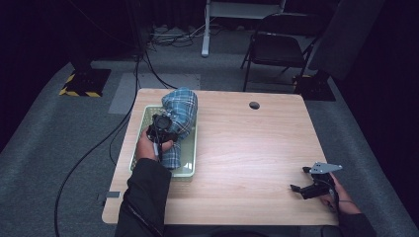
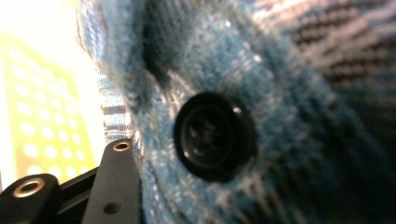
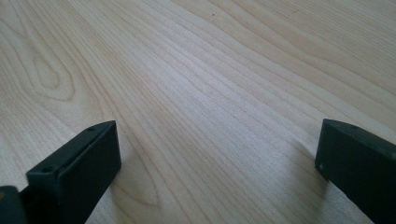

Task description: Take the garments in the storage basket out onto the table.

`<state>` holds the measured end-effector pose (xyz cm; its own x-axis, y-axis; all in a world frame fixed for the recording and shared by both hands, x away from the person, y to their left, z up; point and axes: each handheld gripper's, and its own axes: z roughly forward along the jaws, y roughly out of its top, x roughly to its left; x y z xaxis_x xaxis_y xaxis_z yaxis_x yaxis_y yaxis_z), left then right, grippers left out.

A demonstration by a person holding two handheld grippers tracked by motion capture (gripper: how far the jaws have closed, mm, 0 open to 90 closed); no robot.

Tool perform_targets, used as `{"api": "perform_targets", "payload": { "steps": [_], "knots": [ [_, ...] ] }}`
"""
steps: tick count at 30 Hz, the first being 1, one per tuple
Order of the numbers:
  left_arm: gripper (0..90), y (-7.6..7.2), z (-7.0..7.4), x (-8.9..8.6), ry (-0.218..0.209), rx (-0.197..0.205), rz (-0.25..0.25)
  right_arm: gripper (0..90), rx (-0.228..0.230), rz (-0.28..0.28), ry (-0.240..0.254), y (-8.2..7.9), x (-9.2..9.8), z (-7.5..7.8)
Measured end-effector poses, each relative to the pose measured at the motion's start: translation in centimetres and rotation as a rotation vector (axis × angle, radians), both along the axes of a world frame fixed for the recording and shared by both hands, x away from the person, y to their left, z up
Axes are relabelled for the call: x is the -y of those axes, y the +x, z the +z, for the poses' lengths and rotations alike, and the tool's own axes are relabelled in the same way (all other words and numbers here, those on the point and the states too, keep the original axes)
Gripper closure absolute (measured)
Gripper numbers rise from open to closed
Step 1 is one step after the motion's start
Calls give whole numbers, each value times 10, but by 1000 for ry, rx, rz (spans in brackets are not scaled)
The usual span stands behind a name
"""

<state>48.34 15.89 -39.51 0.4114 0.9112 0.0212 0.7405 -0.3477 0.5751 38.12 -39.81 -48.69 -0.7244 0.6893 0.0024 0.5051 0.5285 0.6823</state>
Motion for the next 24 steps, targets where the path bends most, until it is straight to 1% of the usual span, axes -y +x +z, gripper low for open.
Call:
{"api": "perform_targets", "payload": {
  "steps": [2,3,5,6,13,15,24],
  "knots": [
    [494,-1,2,1,-6,3,-3,2,0,0,0,0,0,0],
    [494,-1,5,3,-5,12,-9,1,0,0,0,0,0,0],
    [494,-2,6,4,-8,17,-9,1,0,0,0,0,0,0],
    [494,-2,8,5,-18,20,-5,1,0,0,0,0,0,0],
    [494,-5,14,8,-27,35,-15,2,0,0,0,0,0,0],
    [494,-7,18,10,-40,44,-19,1,0,0,0,0,0,0],
    [493,-11,30,17,-41,49,-50,2,0,0,0,0,0,0]
  ]
}}
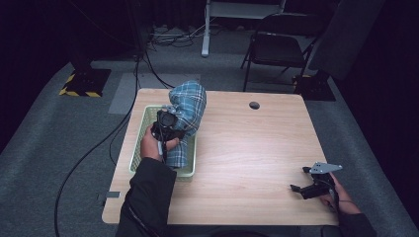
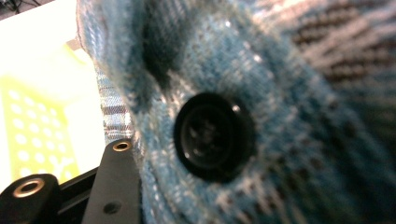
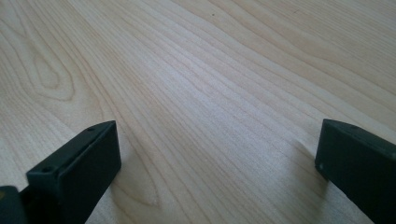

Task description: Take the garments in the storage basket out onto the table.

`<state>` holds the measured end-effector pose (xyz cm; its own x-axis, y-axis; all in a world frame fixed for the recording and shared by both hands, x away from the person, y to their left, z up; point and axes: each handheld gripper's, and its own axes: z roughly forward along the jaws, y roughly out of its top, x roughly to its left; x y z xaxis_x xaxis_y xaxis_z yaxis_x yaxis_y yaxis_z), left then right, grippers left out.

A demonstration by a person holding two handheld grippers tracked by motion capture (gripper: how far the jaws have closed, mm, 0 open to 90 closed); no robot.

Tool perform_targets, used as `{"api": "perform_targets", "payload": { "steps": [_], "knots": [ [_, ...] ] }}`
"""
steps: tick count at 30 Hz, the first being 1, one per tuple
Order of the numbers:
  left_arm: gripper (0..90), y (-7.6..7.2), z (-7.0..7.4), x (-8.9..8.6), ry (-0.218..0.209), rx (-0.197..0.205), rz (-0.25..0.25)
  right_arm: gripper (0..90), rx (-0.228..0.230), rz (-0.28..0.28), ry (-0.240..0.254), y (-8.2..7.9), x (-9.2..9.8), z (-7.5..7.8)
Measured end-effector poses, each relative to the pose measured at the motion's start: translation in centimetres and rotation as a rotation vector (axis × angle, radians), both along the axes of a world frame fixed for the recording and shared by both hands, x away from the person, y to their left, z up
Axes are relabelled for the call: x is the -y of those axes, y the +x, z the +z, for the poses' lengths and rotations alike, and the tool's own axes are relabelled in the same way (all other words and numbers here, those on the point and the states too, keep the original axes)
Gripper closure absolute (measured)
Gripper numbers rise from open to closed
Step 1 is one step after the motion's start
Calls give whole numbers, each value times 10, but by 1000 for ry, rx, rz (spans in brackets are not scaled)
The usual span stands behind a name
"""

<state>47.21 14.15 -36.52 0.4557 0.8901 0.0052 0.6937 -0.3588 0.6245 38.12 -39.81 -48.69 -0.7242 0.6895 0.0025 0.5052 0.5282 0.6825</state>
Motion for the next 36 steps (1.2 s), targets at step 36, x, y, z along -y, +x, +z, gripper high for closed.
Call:
{"api": "perform_targets", "payload": {
  "steps": [36],
  "knots": [
    [492,-7,14,46,-20,25,-107,1,-1,0,1,0,0,0]
  ]
}}
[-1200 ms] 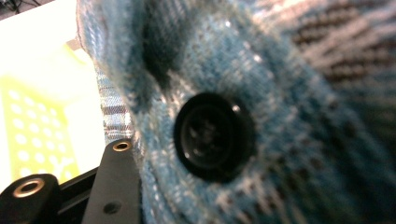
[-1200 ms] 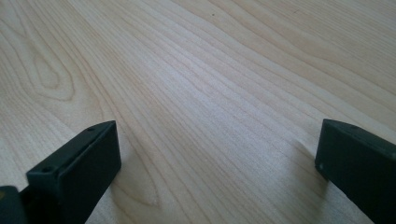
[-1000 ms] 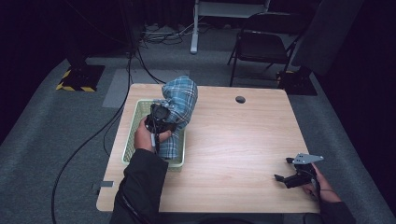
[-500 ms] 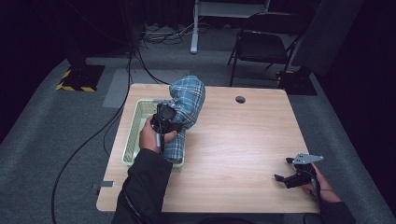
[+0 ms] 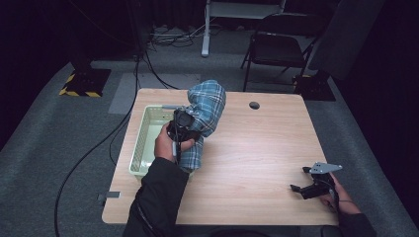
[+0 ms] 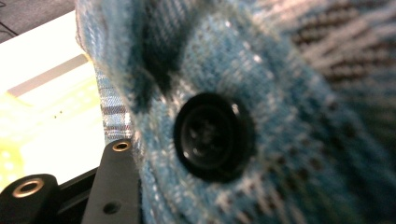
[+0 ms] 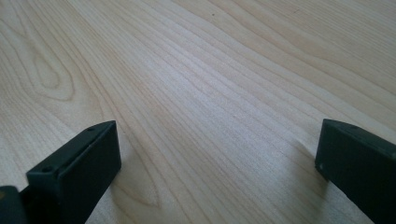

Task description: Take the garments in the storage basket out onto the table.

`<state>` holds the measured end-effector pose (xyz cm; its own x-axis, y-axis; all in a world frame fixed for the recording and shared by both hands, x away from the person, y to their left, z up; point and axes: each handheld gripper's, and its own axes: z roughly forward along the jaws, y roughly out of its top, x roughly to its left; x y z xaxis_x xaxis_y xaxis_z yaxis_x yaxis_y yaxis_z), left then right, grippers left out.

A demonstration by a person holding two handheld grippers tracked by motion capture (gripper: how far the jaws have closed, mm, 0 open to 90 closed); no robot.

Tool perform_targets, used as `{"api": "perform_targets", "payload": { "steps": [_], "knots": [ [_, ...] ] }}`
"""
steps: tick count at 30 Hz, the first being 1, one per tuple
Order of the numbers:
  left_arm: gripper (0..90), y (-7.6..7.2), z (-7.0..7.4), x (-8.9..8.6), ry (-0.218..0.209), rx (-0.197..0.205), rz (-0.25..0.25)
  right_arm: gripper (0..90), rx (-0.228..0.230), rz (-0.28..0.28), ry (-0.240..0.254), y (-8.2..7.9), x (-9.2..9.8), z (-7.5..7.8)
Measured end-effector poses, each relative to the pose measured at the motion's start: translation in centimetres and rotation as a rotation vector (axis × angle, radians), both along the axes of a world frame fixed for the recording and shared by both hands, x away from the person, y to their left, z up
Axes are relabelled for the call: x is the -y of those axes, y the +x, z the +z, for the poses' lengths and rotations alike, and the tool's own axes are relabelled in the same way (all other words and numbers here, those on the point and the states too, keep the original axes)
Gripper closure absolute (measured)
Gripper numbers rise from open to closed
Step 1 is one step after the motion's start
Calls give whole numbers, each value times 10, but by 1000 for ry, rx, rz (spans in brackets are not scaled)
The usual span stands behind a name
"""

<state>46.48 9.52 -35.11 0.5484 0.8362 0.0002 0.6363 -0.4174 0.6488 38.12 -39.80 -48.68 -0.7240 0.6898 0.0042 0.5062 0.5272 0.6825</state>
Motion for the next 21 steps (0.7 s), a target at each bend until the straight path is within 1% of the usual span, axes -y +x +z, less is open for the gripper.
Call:
{"api": "perform_targets", "payload": {
  "steps": [2,5,10,17,21],
  "knots": [
    [491,0,0,2,-2,1,-5,1,0,0,0,0,0,0],
    [491,0,-1,9,-4,-1,-23,1,0,0,0,0,0,0],
    [490,0,-2,17,-8,-5,-38,1,0,-1,0,0,0,0],
    [490,-2,-3,26,-17,-8,-63,1,0,0,0,0,0,0],
    [490,-2,-2,32,-11,-6,-77,2,1,0,0,0,0,0]
  ]
}}
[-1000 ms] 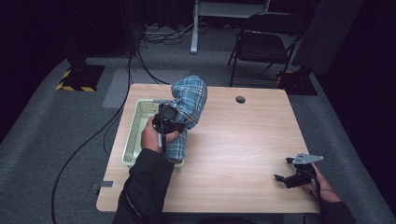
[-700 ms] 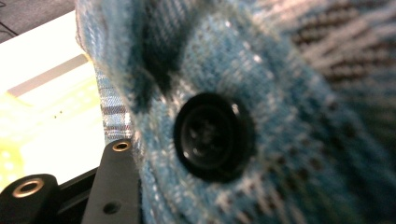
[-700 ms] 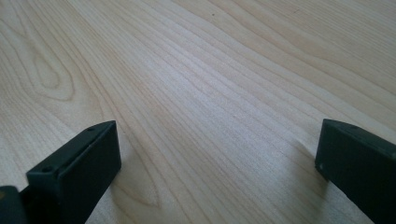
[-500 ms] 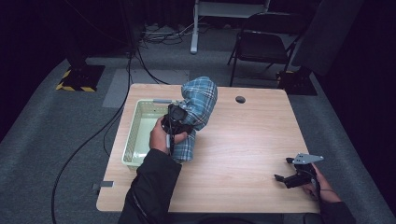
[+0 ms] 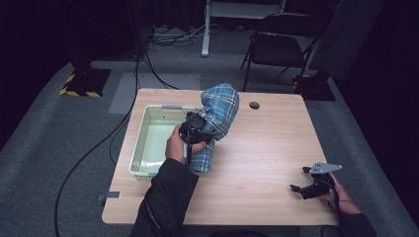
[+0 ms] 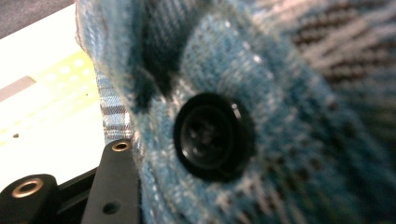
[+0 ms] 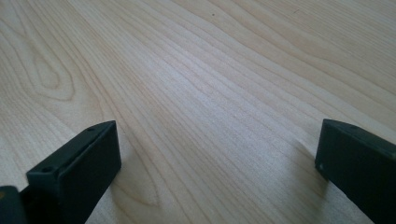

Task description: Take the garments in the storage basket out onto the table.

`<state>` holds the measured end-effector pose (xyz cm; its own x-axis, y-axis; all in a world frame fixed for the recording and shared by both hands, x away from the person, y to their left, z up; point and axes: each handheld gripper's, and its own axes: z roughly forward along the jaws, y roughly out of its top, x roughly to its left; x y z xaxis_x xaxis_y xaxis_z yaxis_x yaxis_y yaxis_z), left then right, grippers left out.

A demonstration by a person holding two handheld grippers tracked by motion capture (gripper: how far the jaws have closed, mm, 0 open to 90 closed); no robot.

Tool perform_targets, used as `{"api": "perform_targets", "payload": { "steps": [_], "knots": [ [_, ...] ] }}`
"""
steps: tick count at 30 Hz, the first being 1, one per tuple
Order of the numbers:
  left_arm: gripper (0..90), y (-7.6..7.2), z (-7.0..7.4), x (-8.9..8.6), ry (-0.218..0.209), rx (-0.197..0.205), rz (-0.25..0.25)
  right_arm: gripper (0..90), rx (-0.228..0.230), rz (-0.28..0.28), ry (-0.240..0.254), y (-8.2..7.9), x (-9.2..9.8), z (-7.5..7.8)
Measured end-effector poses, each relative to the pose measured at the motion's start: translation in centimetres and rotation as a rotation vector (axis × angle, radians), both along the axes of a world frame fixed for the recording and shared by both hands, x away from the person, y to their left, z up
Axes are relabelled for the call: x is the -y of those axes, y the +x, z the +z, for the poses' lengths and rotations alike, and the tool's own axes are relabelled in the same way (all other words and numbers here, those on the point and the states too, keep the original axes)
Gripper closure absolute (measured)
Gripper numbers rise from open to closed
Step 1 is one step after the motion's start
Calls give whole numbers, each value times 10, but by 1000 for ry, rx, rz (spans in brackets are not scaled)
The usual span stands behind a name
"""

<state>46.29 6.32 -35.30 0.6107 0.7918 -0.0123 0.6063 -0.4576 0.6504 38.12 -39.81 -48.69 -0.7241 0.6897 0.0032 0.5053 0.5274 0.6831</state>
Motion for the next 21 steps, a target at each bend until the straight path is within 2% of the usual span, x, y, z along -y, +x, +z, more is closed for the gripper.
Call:
{"api": "perform_targets", "payload": {
  "steps": [21],
  "knots": [
    [488,3,2,26,-1,1,-38,2,0,0,0,0,0,0]
  ]
}}
